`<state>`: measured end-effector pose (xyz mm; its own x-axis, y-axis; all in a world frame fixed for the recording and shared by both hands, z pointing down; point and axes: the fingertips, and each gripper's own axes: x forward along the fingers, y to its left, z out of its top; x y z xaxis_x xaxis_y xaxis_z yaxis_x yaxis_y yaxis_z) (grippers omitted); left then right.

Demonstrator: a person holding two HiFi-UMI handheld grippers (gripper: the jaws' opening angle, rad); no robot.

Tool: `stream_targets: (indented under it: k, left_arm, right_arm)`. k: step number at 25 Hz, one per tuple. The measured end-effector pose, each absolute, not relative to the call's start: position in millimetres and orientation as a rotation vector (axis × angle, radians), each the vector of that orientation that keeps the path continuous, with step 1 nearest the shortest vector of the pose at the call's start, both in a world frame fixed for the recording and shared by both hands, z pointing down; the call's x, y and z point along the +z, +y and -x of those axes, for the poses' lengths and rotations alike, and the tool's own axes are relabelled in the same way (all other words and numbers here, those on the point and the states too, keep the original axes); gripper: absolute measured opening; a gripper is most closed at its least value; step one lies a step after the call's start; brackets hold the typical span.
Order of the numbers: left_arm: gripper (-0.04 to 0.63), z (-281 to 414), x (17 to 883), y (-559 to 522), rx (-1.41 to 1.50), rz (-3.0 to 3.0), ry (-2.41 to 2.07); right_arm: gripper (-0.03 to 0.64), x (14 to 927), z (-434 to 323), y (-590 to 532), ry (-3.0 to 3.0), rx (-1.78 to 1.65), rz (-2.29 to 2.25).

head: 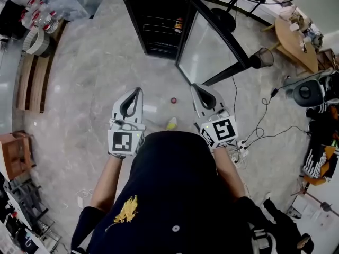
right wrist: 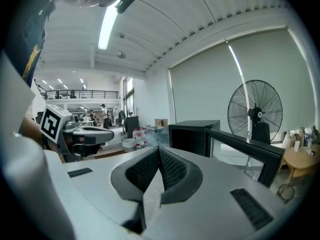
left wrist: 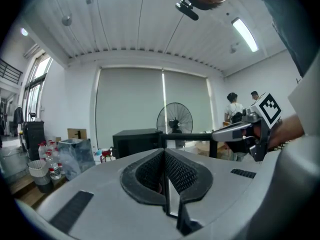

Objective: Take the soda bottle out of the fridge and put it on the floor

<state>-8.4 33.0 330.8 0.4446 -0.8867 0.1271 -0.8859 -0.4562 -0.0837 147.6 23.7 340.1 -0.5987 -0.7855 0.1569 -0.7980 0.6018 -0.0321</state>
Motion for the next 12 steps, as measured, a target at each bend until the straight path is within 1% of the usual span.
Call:
stream_targets:
  k: [12]
  left_arm:
    - [0.018, -3, 327, 25, -0.213, 2.664, 1.621]
  right_arm:
    - [-0.003, 332, -161, 23, -2.689, 0.118, -1.372]
